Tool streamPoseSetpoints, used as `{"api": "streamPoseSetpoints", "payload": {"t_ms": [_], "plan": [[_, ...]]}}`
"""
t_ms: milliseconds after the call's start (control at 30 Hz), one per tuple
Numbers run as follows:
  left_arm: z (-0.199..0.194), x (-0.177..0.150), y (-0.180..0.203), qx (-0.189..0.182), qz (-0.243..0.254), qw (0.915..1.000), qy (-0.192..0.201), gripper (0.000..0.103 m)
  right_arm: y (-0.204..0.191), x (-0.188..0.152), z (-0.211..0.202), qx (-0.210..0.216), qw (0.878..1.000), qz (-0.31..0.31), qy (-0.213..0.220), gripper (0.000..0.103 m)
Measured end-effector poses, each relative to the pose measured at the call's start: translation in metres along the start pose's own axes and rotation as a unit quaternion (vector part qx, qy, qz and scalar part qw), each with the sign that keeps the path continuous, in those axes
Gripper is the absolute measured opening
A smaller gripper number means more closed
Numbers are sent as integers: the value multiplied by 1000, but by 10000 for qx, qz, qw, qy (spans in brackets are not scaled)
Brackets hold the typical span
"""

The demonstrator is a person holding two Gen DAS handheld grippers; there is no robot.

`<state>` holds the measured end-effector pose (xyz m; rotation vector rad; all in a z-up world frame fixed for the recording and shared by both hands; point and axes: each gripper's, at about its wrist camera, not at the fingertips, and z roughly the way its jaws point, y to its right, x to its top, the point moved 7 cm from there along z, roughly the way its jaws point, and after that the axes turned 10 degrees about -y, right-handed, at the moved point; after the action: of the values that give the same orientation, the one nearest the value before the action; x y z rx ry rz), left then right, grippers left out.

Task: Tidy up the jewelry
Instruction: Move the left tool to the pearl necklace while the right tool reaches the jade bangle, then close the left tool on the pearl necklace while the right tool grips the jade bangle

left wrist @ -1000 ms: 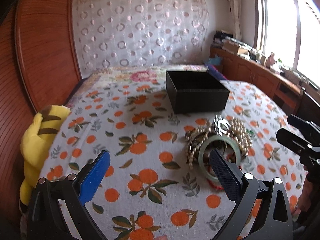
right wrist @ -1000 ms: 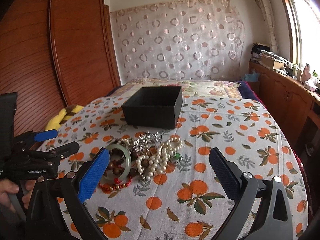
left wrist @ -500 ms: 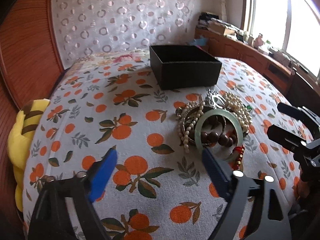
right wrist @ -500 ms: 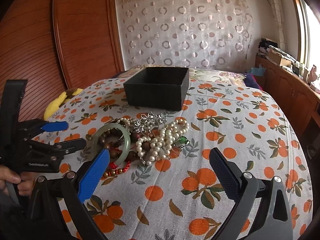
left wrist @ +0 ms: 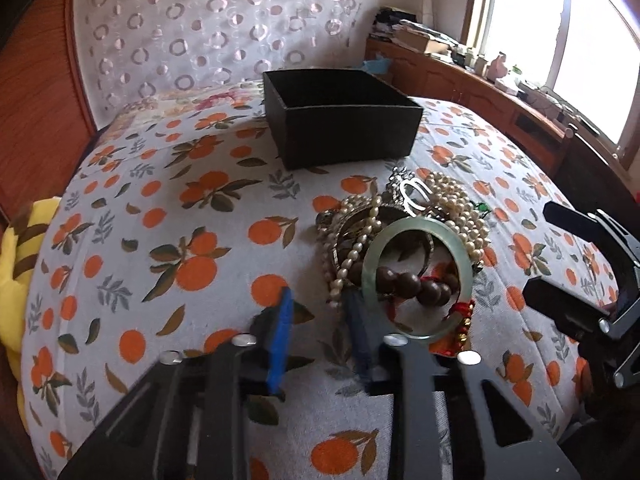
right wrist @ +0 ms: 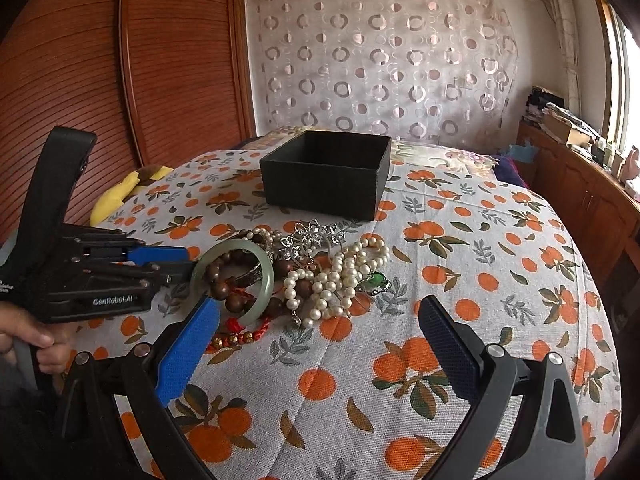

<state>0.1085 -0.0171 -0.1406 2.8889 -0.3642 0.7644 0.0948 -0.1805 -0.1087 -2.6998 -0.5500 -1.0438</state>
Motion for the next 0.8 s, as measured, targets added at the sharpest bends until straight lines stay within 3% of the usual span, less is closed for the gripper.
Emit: {"api": "streamPoseSetpoints", "payload": {"t_ms": [67,233,333,600,800], "plan": [[-4,2,2,-83,44,9999,76,4,-1,0,0,0,10000,-5,-5,101],[-23,18,0,-237,-49,9988,420,4,-5,0,4,-17,9999,-79,-130,101],[-38,34,-4,-66,-64,9975,701,4,-9,3,6,102,9997,-131,-200,100],[-73,56,-15,48,-168,9928,1185,4,-23,22,13,444,9977,-393,-321,61],[-94,58,-26,139,-299,9891,1432,4,-34,26,30,616,9949,-543,-584,42]]}}
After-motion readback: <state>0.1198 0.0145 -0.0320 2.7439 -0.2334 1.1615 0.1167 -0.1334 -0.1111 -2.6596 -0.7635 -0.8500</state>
